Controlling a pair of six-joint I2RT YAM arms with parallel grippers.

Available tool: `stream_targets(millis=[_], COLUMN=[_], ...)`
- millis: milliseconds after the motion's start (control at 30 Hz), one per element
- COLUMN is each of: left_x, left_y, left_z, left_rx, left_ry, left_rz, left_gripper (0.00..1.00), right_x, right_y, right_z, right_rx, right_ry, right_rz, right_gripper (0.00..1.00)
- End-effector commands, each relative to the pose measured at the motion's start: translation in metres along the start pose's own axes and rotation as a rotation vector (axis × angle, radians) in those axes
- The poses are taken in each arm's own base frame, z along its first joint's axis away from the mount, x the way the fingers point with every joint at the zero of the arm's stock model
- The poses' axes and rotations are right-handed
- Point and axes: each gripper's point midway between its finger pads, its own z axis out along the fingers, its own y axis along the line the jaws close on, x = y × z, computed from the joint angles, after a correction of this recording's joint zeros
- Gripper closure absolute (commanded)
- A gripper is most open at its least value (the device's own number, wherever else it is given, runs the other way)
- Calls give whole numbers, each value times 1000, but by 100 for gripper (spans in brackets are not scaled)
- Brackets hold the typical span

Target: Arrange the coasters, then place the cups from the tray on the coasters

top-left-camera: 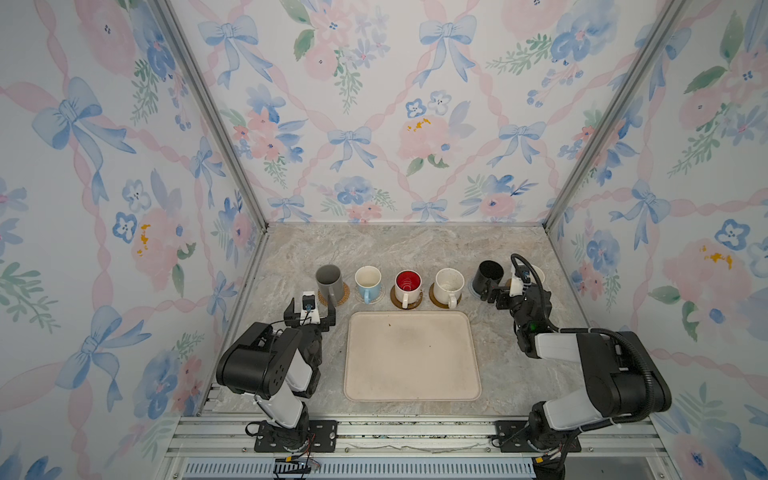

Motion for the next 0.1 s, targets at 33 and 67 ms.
stream_targets(millis=[33, 67], left_x=[-15, -15], left_y=[2, -2], left_z=[-3, -5], left_rx=[4, 31], left_ry=[-68, -70], left_rz=[-8, -3], left_gripper=[2, 2], right_x=[24, 24], right_y=[-8, -8], right_z=[1, 1], right_rx=[25, 26], right_ry=[76, 76], right_rz=[15, 16], right_gripper=[3, 3])
